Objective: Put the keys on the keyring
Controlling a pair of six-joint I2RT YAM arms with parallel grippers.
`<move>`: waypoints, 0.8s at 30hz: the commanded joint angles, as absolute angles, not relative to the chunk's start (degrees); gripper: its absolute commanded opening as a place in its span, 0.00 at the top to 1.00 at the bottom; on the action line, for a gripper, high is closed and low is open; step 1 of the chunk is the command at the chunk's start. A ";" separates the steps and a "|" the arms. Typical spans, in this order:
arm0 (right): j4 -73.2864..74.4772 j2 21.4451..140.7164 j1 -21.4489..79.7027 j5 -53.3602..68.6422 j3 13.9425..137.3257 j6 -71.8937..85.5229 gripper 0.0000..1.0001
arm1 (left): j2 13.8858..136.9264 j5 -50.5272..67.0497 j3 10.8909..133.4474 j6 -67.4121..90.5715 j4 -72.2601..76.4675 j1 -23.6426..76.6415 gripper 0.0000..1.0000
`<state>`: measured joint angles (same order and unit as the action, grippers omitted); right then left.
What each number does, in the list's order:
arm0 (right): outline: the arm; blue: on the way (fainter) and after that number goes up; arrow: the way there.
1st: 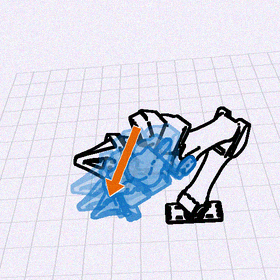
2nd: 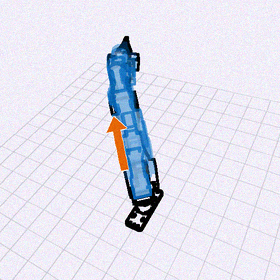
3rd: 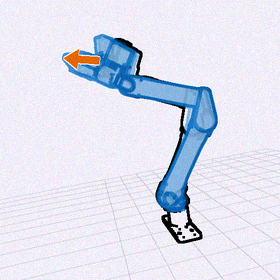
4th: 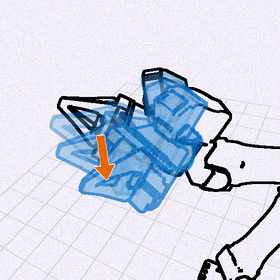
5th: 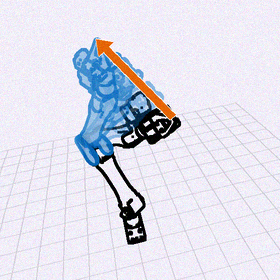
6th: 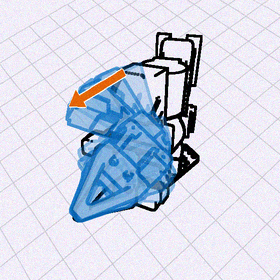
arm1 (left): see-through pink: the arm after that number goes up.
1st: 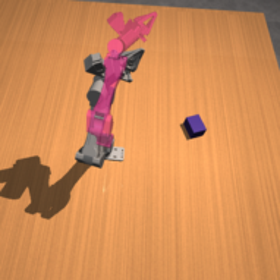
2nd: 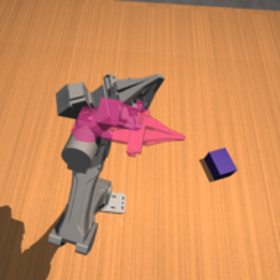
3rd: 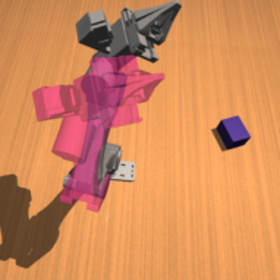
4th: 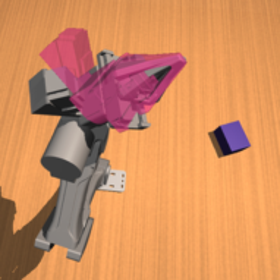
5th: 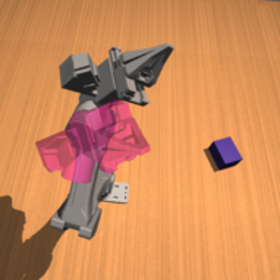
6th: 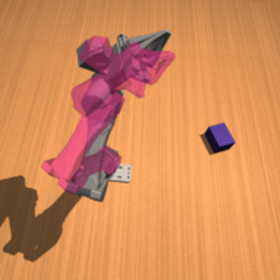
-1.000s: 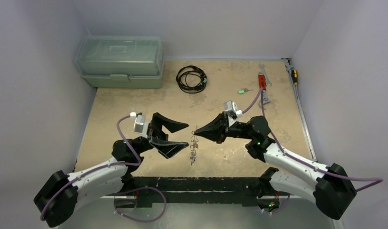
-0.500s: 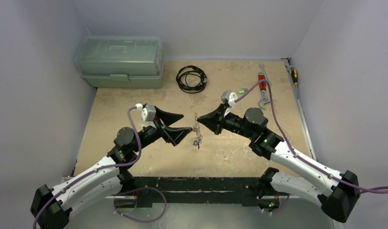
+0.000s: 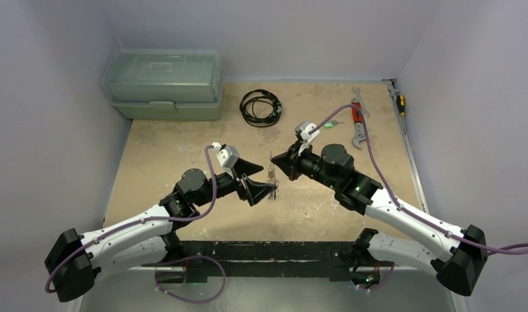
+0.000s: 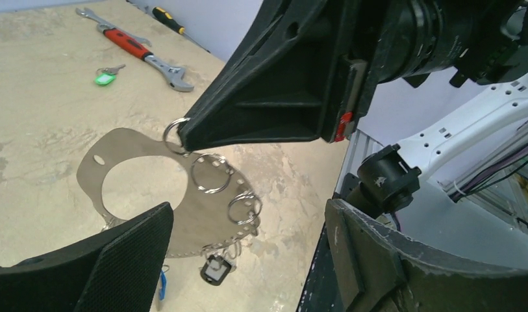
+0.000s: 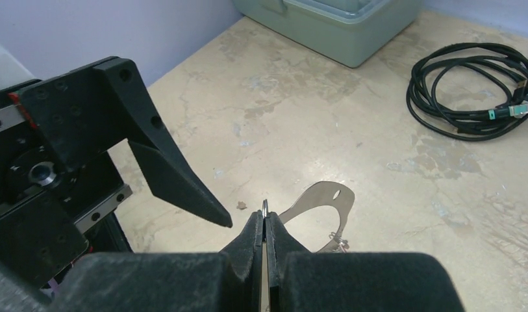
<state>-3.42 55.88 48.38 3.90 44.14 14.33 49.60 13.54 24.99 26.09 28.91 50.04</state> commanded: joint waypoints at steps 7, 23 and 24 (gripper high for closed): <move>-6.01 57.04 49.46 0.19 49.31 18.86 1.00 | 54.99 -3.09 33.65 19.42 22.52 56.41 0.11; -3.66 56.53 50.27 0.18 50.27 18.58 1.00 | 58.49 -12.51 35.57 12.58 19.43 58.97 0.83; -3.30 56.44 50.27 0.18 50.34 18.36 1.00 | 58.15 -12.19 35.39 12.32 19.42 59.04 0.88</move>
<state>-2.81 58.02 49.87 0.69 46.92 18.44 59.24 -11.11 33.56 15.16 18.83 58.70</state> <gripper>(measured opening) 0.008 0.198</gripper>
